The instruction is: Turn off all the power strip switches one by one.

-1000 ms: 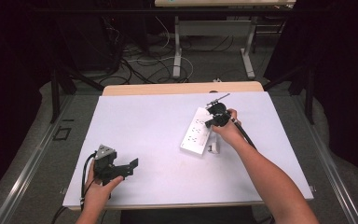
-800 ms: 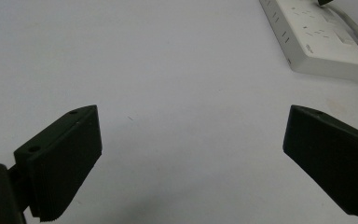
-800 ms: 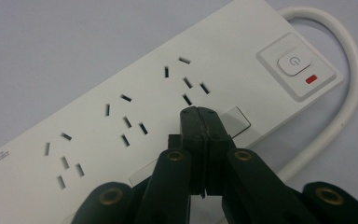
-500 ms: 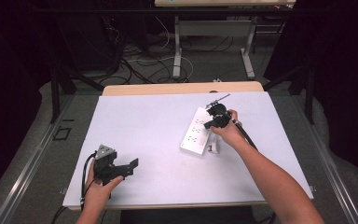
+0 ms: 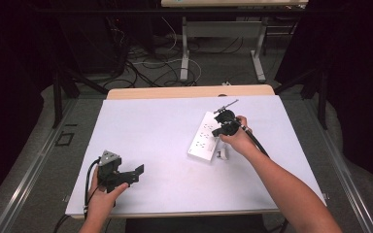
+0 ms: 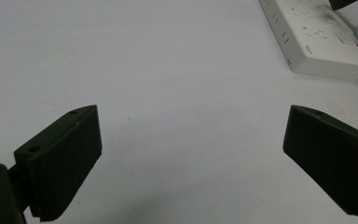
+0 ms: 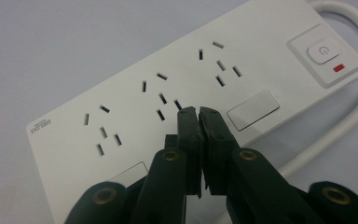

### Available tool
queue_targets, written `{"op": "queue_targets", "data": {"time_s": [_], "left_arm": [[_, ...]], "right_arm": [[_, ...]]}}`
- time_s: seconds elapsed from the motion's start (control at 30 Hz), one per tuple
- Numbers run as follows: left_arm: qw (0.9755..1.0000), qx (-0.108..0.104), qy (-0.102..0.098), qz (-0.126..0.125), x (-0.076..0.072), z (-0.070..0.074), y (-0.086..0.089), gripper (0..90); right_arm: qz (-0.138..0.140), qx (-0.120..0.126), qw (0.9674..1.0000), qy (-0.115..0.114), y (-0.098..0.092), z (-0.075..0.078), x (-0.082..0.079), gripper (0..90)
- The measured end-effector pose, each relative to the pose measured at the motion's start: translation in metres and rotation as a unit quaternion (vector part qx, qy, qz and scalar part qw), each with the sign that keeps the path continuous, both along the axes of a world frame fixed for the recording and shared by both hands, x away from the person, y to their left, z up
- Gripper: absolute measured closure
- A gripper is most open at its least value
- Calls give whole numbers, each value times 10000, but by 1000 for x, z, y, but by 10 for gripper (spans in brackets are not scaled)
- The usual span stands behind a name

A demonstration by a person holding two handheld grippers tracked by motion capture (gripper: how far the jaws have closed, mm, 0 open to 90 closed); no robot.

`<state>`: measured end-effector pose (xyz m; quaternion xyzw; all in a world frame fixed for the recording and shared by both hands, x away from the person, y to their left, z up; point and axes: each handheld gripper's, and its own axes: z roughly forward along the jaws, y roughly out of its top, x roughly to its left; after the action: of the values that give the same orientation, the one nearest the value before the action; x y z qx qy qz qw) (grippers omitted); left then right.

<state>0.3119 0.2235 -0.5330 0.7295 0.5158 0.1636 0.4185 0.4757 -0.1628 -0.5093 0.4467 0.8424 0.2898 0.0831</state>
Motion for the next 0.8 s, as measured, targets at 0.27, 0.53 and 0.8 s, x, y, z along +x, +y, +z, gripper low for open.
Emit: {"op": "queue_targets", "data": {"time_s": [0.27,0.53,0.8], "left_arm": [[10000,-19,-28,32,0,-1,-1,49],[10000,-8,-32,23,0,-1,-1,49],[10000,1,-5,18,0,0,-1,49]], "right_arm": [[145,94,9998,-30,2,-5,-5,881],[259,6,9997,3,4,-5,-8,884],[188,14,9998,65,4,-6,-10,887]]}}
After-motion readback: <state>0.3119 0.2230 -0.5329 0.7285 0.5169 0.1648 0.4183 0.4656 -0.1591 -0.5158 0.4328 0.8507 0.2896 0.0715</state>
